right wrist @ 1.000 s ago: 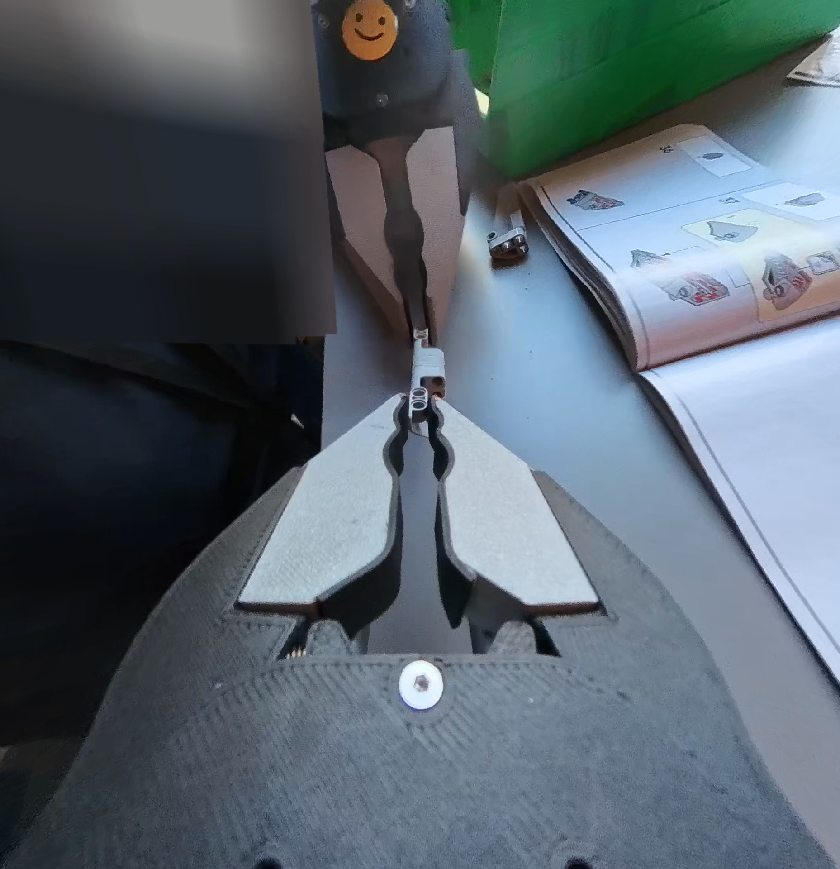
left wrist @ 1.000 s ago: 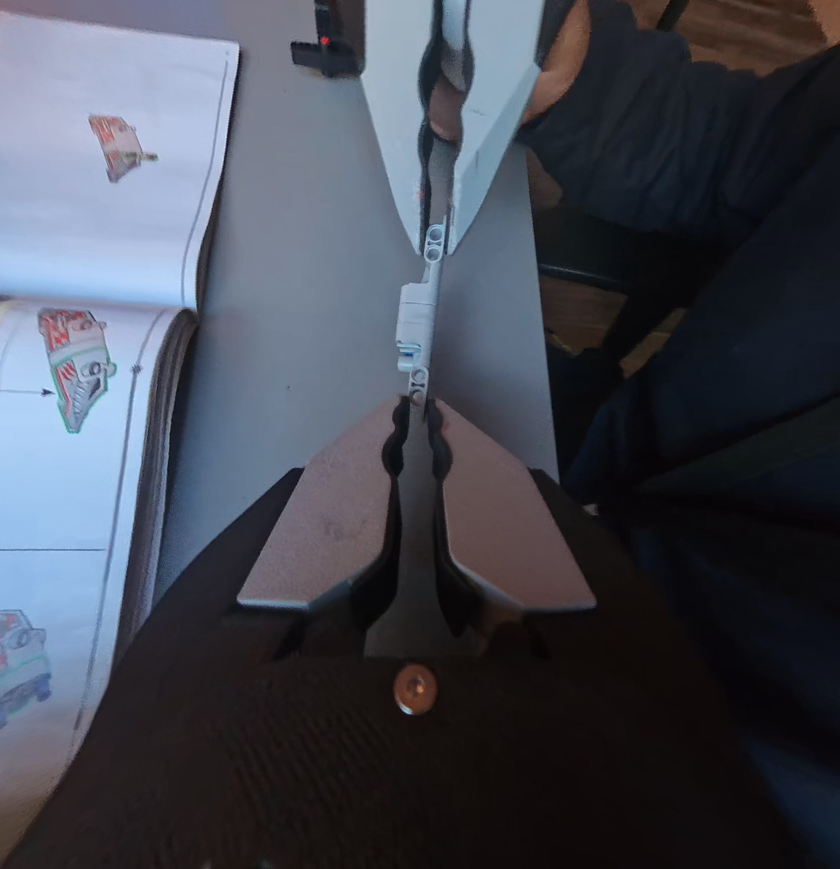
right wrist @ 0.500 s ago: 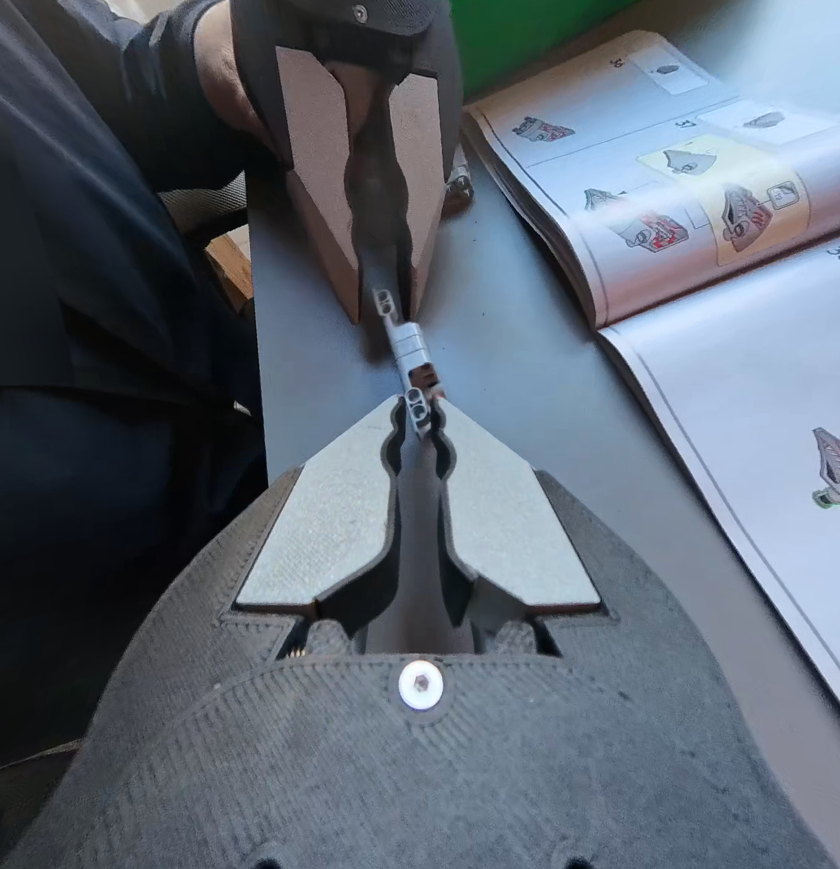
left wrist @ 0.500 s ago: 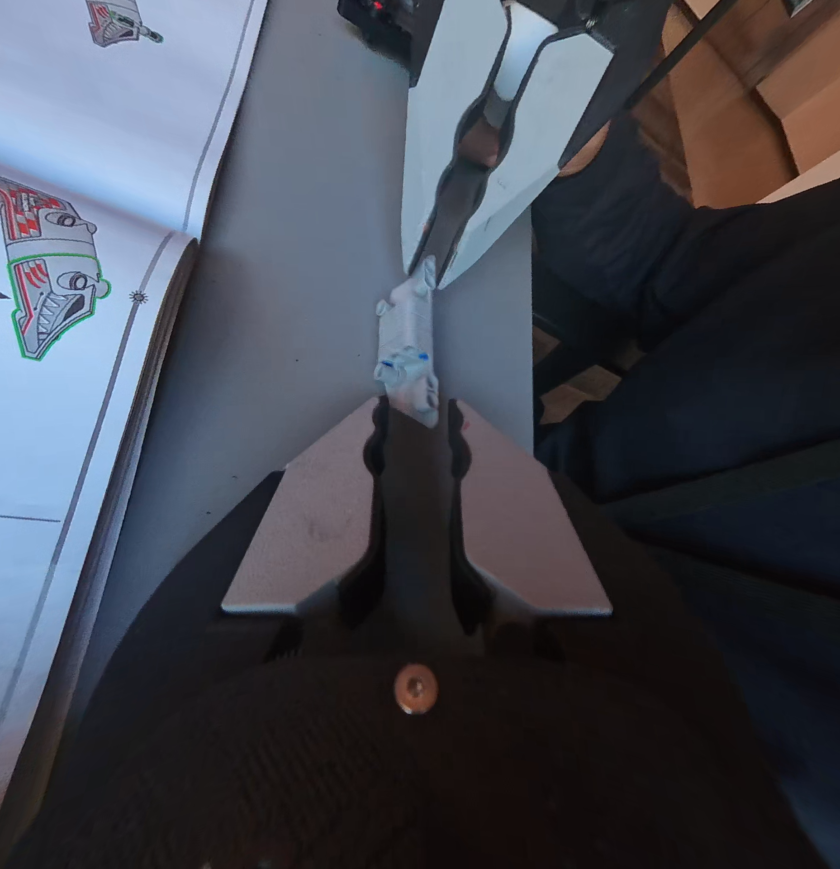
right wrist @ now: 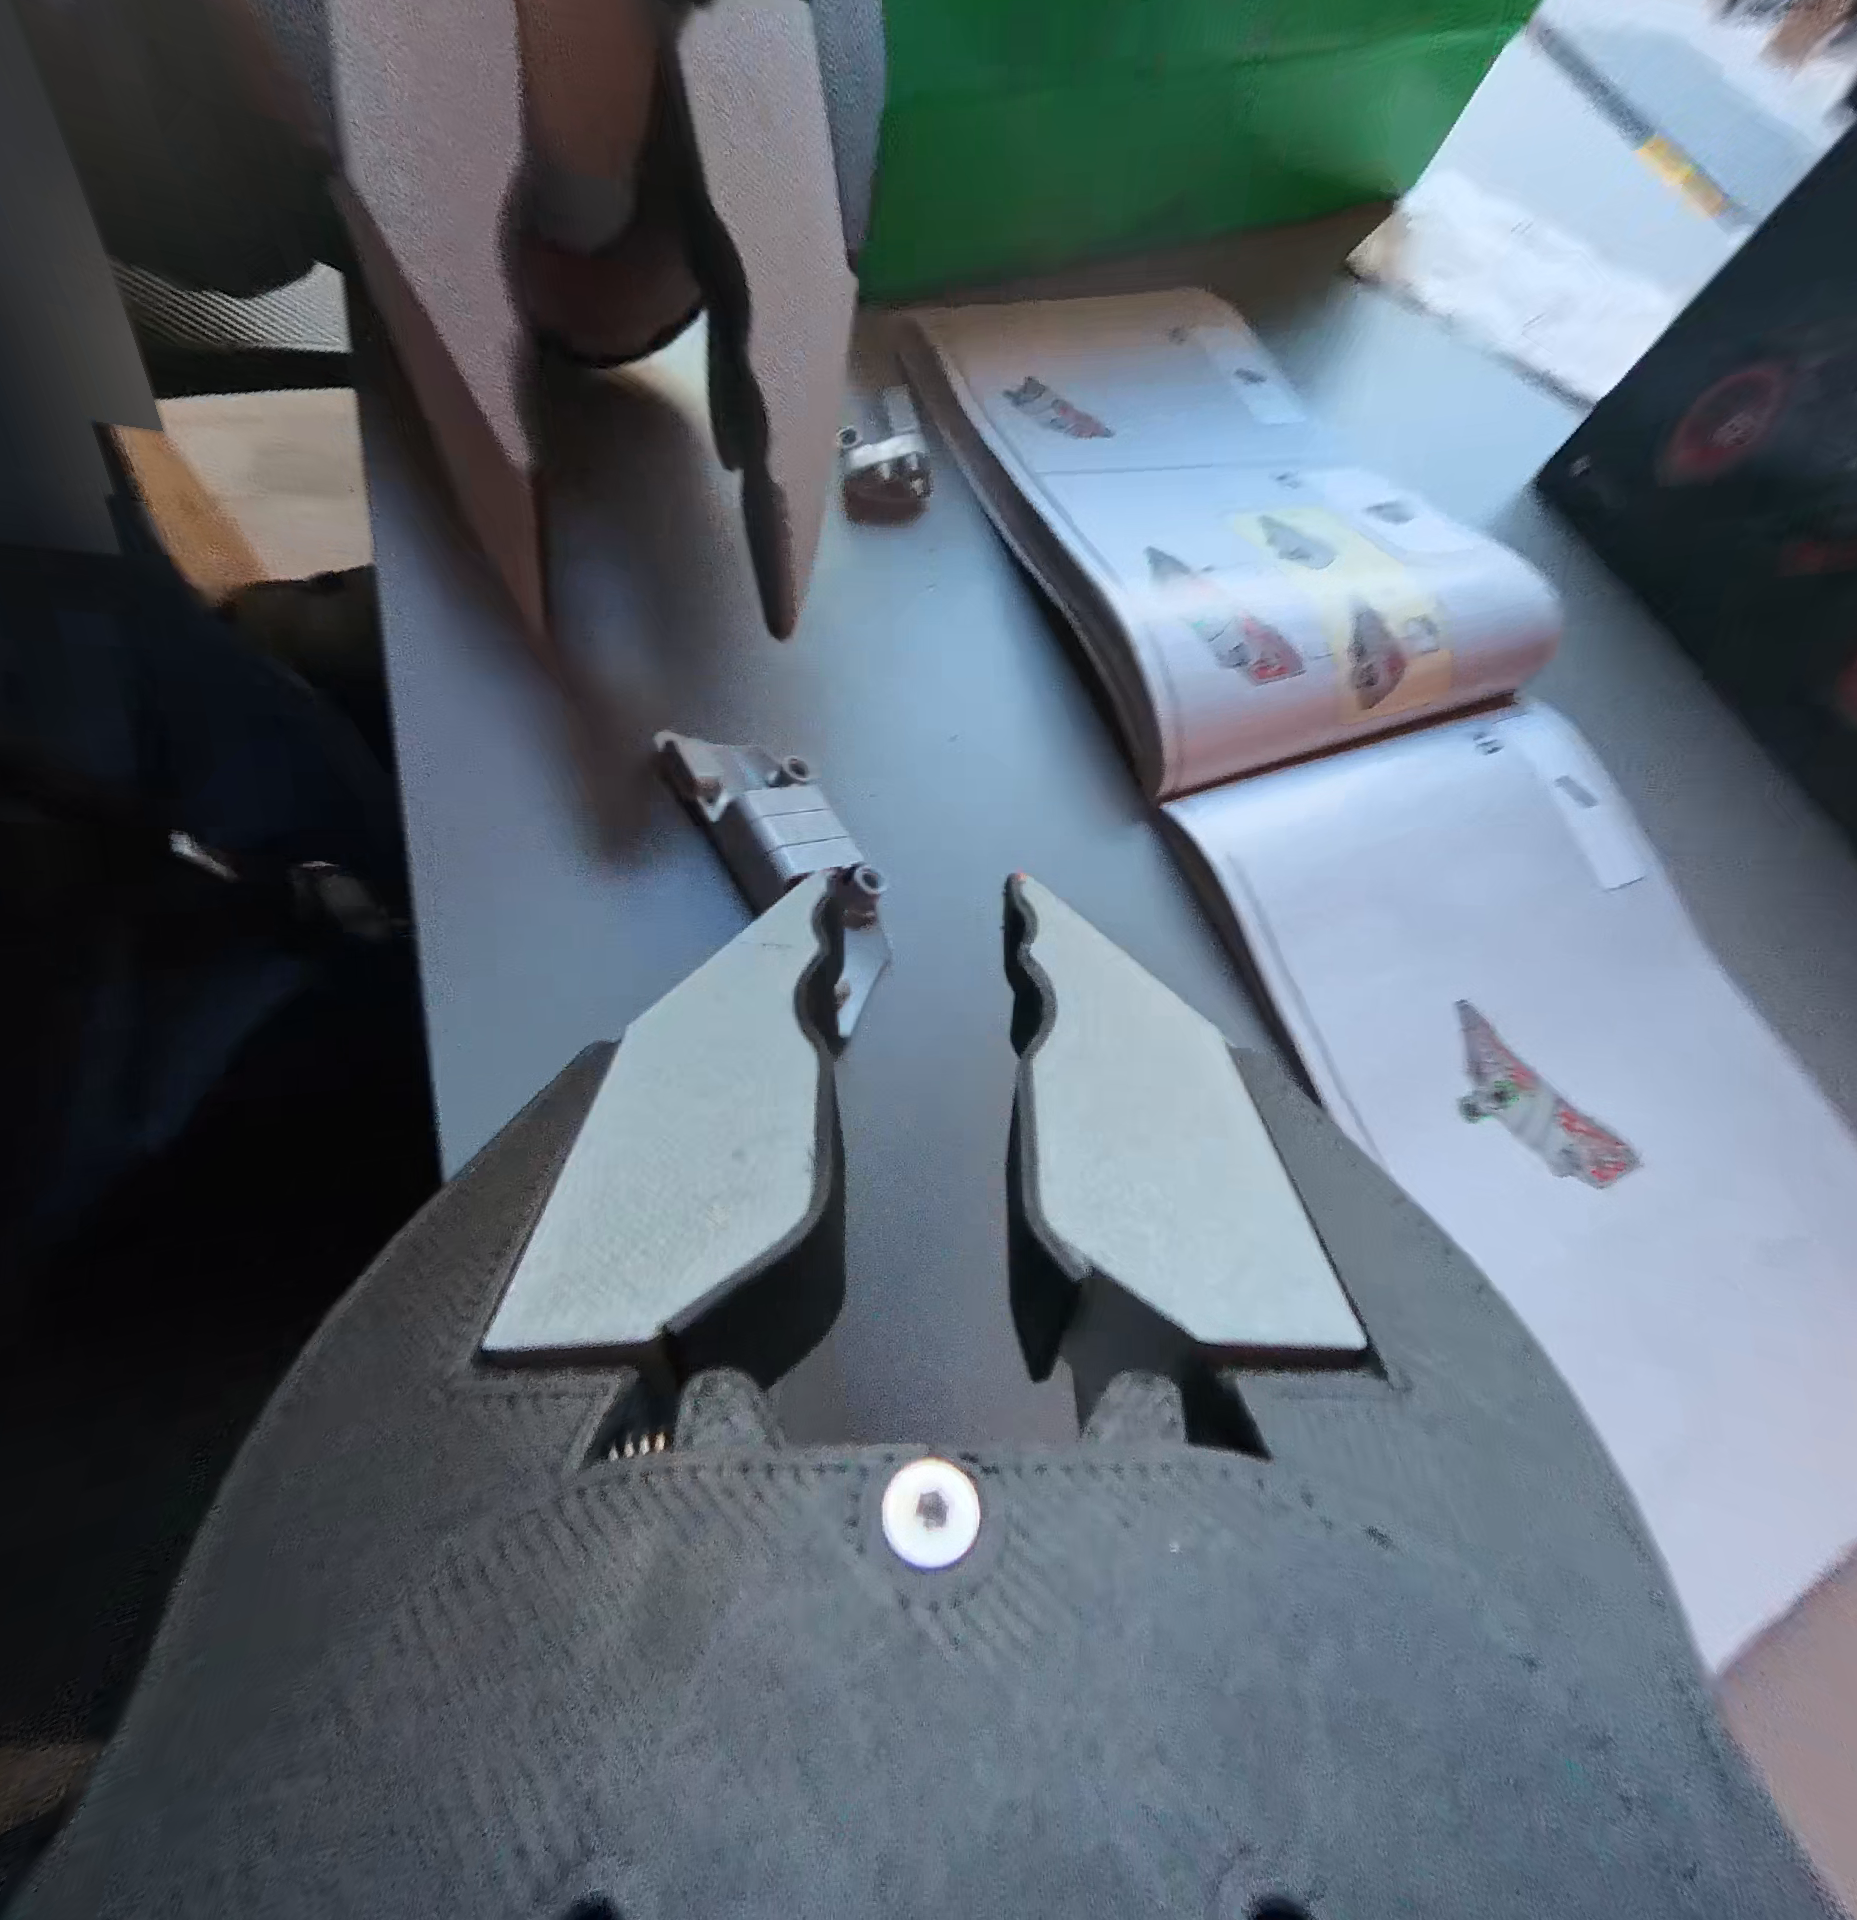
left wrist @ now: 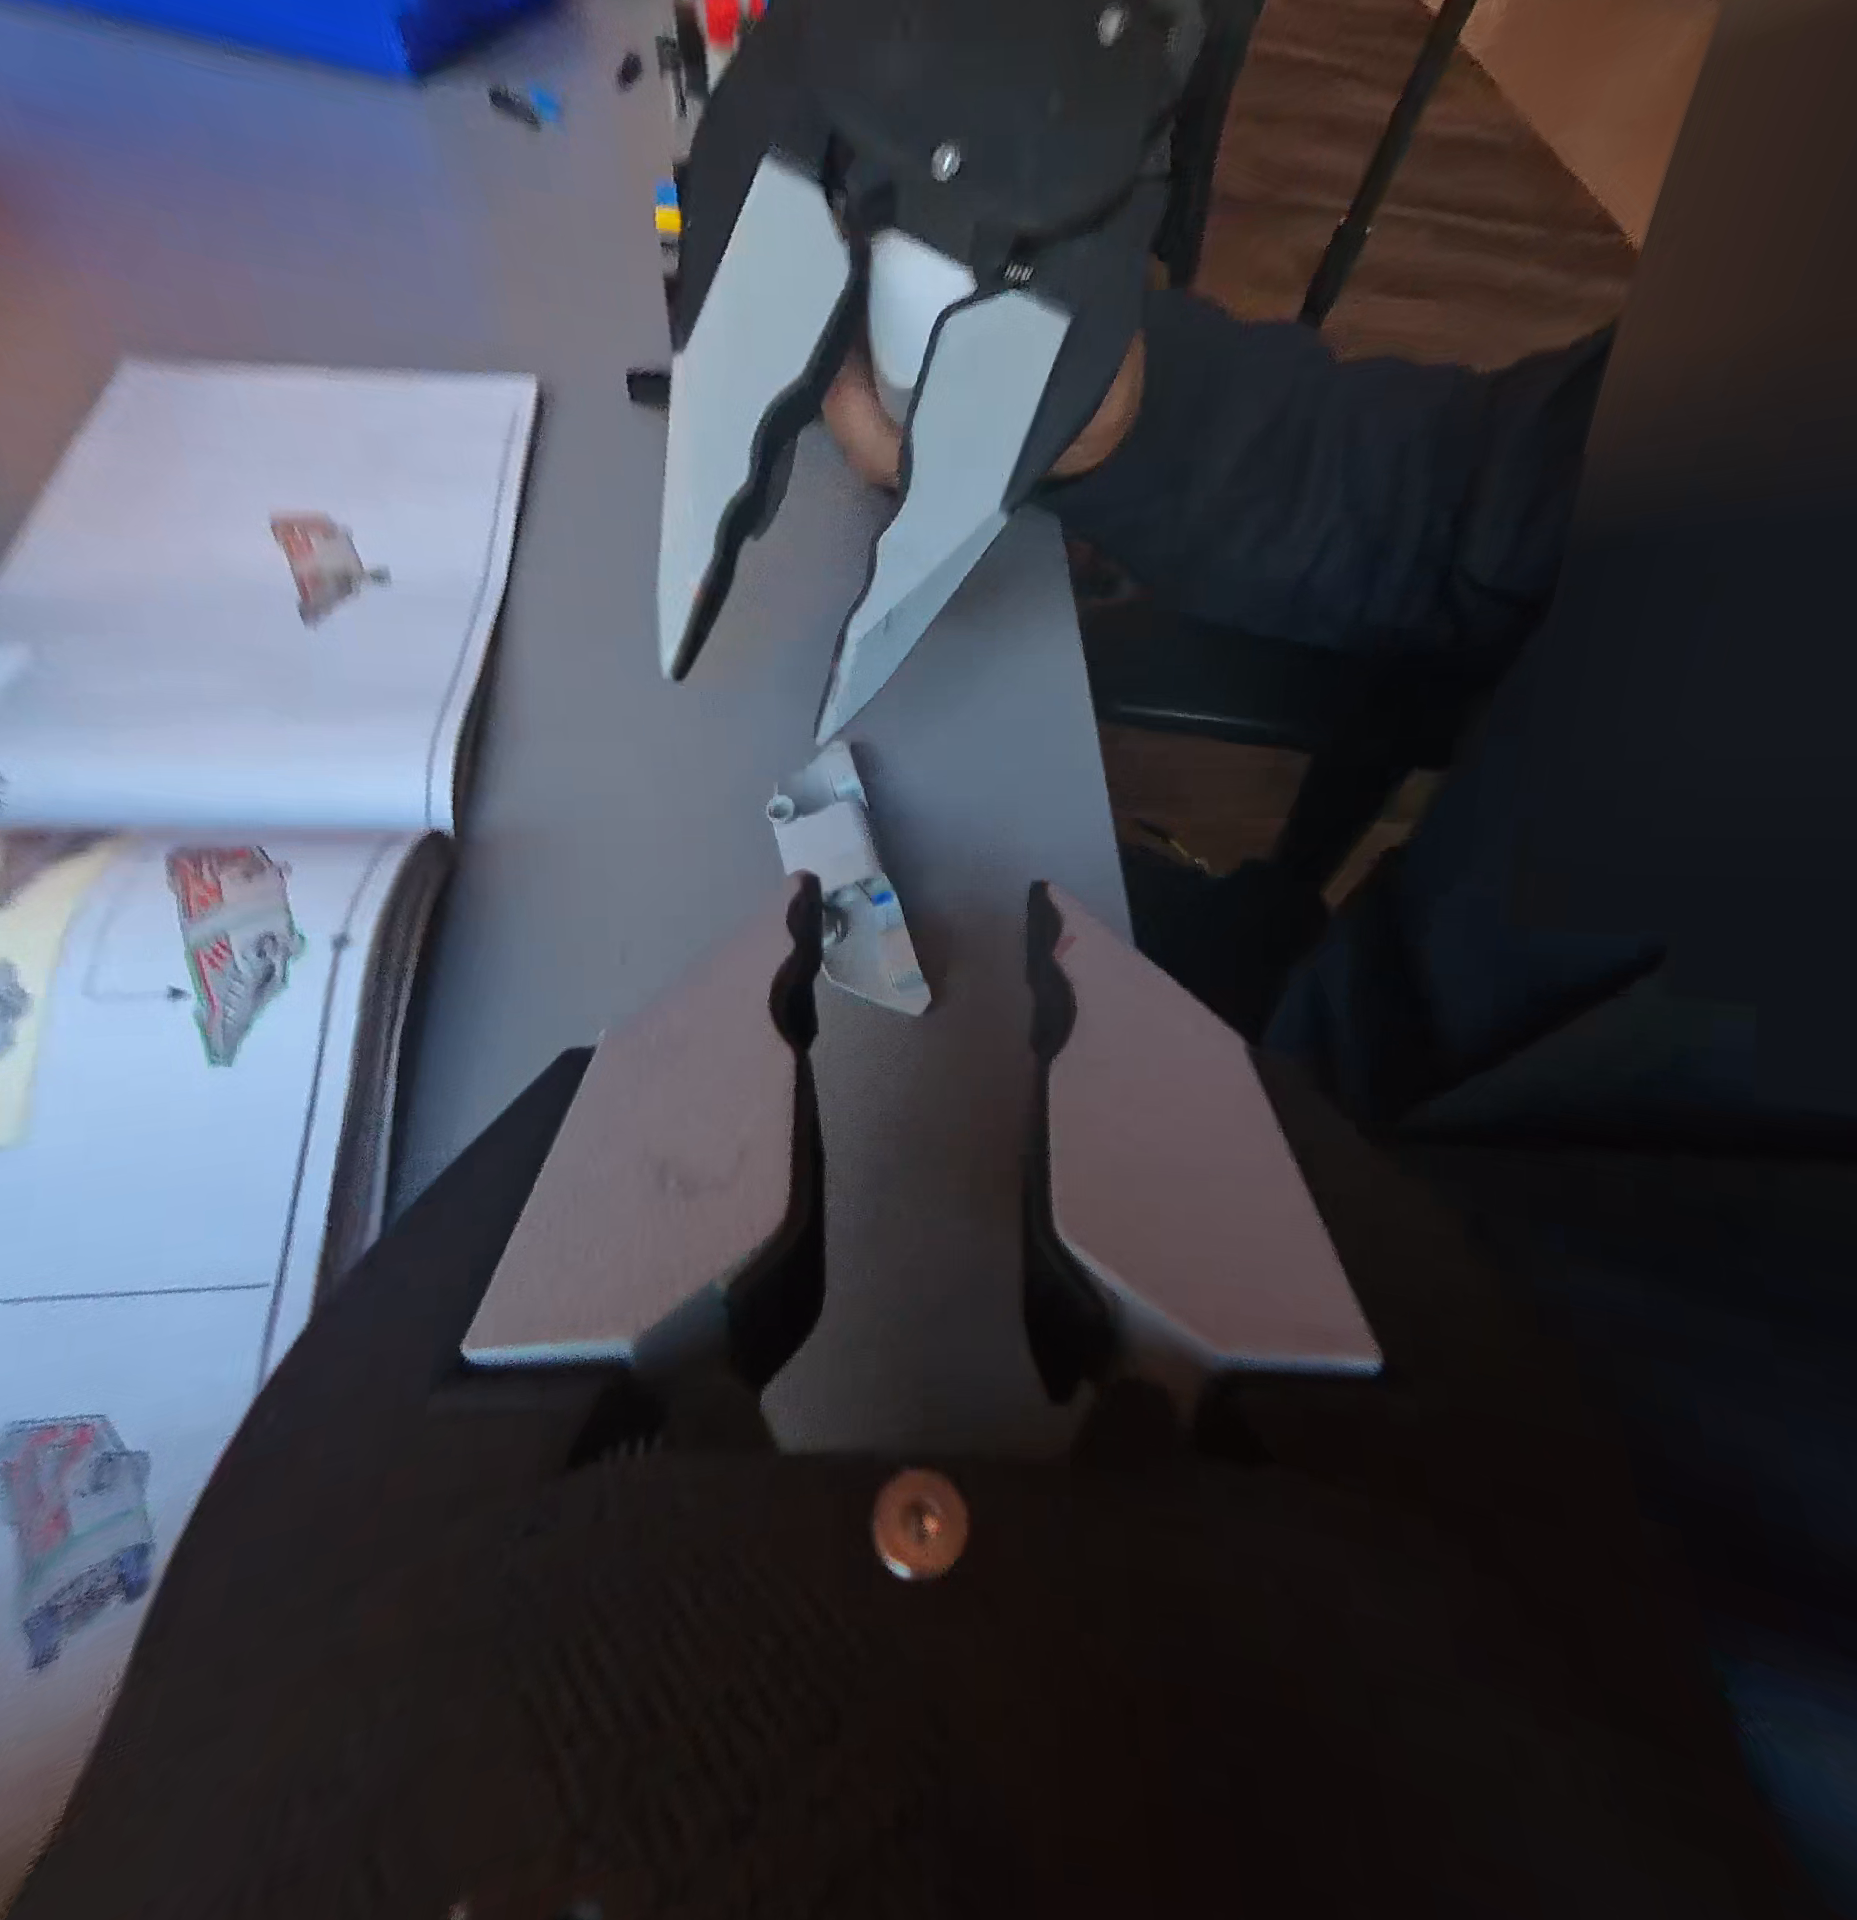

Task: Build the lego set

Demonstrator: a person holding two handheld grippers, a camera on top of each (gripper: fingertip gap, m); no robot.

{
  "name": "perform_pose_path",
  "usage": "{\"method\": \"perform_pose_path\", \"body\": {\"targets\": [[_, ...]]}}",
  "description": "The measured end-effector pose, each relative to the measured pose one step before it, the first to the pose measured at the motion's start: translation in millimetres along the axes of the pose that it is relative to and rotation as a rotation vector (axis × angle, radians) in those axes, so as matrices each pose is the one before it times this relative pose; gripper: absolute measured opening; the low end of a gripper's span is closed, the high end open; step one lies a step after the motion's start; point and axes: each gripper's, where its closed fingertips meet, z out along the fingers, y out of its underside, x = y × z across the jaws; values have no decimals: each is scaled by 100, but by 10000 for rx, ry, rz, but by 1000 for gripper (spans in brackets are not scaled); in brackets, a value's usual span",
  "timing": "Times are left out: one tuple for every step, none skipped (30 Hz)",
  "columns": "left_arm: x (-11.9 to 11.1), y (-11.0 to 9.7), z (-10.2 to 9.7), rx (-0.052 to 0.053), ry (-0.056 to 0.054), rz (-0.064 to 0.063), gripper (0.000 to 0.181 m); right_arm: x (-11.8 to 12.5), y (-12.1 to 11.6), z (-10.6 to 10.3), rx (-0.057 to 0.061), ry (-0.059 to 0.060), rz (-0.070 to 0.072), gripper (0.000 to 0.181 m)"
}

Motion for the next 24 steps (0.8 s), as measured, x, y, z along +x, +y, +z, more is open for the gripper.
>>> {"method": "perform_pose_path", "body": {"targets": [[259, -314, -263, 226, -122, 357, 36, 221, -237, -114, 156, 376, -343, 29], [254, -268, -311, 225, -62, 212, 35, 158, -202, -97, 135, 292, -257, 29], [303, -239, -398, 263, 12, 104, 36, 135, -117, -76, 77, 216, -157, 29], [341, -277, -494, 316, 31, -7, 36, 98, -41, -53, 29, 129, -68, 29], [494, -263, -615, 309, 100, -70, 36, 74, -5, -26, 12, 53, 14, 31], [559, -241, -758, 314, 73, -54, 38, 28, 22, -6, -1, -7, 75, 33], [669, -203, -904, 315, 40, 27, 40, 26, 21, -8, 3, -27, 98, 36], [692, -108, -1046, 267, -26, 79, 41, 72, 53, -12, -18, -13, 108, 38], [567, -9, -1145, 193, -127, 87, 40, 75, 78, -6, -48, -5, 122, 40], [235, 55, -1265, 118, -349, 104, 40, 33, 51, 0, -36, -21, 108, 42], [-158, 90, -1362, 62, -553, 105, 38, 10, 0, 6, 0, -32, 64, 42], [-570, 119, -1464, -38, -698, 37, 37, 9, -39, 4, 17, -16, 39, 43], [-719, 139, -1530, -176, -636, 16, 37, 69, -54, -14, 18, 23, 33, 44], [-873, 52, -1638, -270, -614, 68, 37, 56, -79, -29, 34, 20, 8, 45], [-1547, -82, -1757, -306, -922, 108, 34, 54, -106, -51, 61, 18, 2, 45], [-2483, -53, -1829, -407, -1342, 39, 27, 89, -96, -64, 66, 33, 32, 44], [-2866, 37, -1685, -446, -1347, 2, 25, 97, -44, -45, 50, 23, 71, 44], [-2920, 49, -1354, -369, -1194, -102, 24, 126, -13, -26, 33, 20, 92, 44], [-2763, 182, -890, -402, -929, -186, 24, 148, 12, -1, 18, 26, 81, 45], [-2282, 373, -416, -595, -546, -255, 22, 116, 30, 14, -7, 22, 59, 46], [-1579, 285, 7, -529, -154, -284, 24, 132, 38, 31, -29, 42, 50, 48], [-967, 140, 367, -422, 127, -259, 29, 92, 55, 33, -52, 42, 12, 50], [-531, -34, 620, -368, 292, -111, 30, -2, 64, 21, -64, 18, -37, 50], [-521, -341, 794, -190, 225, 55, 30, -56, 23, 35, -41, -6, -65, 48]]}}
